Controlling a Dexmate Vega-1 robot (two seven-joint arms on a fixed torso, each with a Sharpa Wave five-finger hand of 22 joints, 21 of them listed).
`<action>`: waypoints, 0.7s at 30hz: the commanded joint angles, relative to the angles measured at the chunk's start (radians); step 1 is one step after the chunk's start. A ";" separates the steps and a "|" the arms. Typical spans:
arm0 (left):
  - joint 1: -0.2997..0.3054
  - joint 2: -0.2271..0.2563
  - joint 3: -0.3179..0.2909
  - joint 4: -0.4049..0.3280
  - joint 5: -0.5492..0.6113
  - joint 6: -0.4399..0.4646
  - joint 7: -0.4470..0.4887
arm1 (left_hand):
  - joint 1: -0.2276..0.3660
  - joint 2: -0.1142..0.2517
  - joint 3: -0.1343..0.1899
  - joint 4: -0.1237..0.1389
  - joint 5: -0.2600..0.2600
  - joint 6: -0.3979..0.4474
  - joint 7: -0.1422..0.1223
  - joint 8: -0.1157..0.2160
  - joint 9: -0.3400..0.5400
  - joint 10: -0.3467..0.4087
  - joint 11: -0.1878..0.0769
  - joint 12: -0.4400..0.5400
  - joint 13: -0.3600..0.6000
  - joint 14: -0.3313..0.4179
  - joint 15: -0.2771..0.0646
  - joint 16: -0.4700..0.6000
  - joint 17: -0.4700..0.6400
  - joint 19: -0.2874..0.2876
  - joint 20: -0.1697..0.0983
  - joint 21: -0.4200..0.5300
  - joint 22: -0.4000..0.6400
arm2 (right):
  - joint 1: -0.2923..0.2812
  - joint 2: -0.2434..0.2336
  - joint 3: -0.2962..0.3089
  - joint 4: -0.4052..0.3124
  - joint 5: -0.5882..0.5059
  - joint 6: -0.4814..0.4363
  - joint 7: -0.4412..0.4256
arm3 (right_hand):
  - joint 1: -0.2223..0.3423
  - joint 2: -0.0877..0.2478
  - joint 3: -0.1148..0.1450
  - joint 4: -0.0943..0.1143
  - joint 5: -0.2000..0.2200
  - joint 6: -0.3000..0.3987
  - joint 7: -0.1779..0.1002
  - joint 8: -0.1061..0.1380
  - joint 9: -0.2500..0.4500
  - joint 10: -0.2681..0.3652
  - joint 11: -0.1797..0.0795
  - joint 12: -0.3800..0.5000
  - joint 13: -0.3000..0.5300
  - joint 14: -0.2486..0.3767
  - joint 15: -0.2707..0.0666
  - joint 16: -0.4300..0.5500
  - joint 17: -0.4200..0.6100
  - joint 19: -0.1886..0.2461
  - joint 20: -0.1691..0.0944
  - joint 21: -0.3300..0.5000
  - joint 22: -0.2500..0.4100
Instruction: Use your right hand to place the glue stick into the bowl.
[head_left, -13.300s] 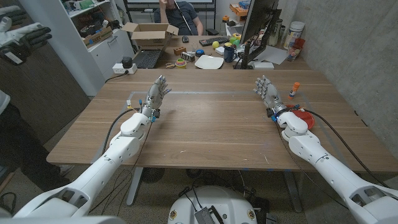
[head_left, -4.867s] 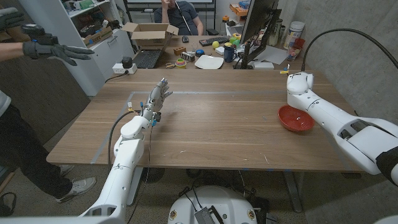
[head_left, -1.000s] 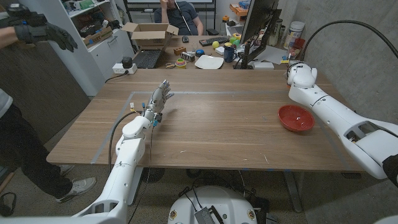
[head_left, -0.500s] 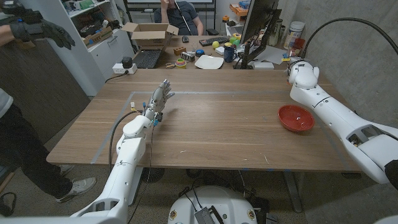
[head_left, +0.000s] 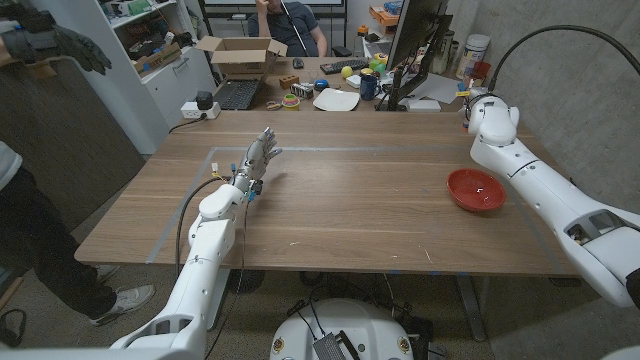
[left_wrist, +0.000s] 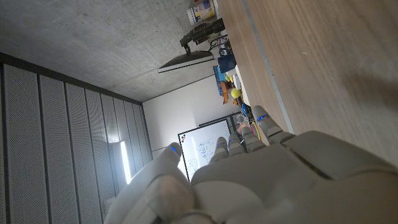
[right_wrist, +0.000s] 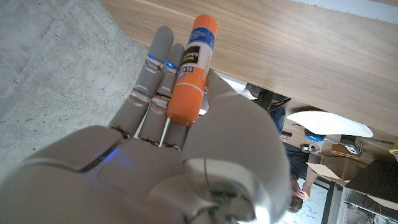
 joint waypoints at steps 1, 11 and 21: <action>-0.033 -0.001 0.004 0.049 0.005 -0.008 -0.017 | -0.010 0.014 -0.005 -0.001 0.005 0.000 0.006 0.001 0.003 -0.011 0.000 0.005 0.005 -0.010 0.000 -0.001 0.004 0.006 -0.003 -0.002 0.006 | -0.059 -0.015 0.051 -0.083 -0.062 0.001 0.055 | 0.029 0.042 0.001 0.004 -0.003 0.007 0.001 0.003 0.004 0.008 0.000 0.006 0.003 0.118 -0.167 0.005 0.003 0.016 -0.146 0.011 -0.001; -0.057 -0.003 0.005 0.086 0.010 -0.018 -0.036 | -0.011 0.014 -0.005 -0.001 0.005 -0.001 0.007 0.001 0.003 -0.013 -0.001 0.004 0.005 -0.011 0.000 -0.001 0.004 0.006 -0.002 -0.005 0.006 | -0.116 -0.025 0.097 -0.136 -0.095 -0.028 0.103 | 0.024 0.043 -0.005 0.010 -0.003 0.013 0.002 0.003 0.007 0.014 0.002 0.008 0.006 0.126 -0.166 0.009 0.006 0.020 -0.145 0.016 -0.003; -0.086 -0.004 0.007 0.133 0.011 -0.030 -0.067 | -0.011 0.014 -0.006 -0.001 0.006 -0.002 0.008 0.001 0.003 -0.012 0.001 0.005 0.005 -0.010 0.000 -0.001 0.004 0.007 -0.002 -0.007 0.006 | -0.187 -0.035 0.144 -0.212 -0.137 -0.067 0.156 | 0.024 0.047 -0.007 0.014 -0.002 0.021 0.003 0.003 0.009 0.024 0.004 0.012 0.009 0.132 -0.165 0.011 0.009 0.027 -0.148 0.020 -0.006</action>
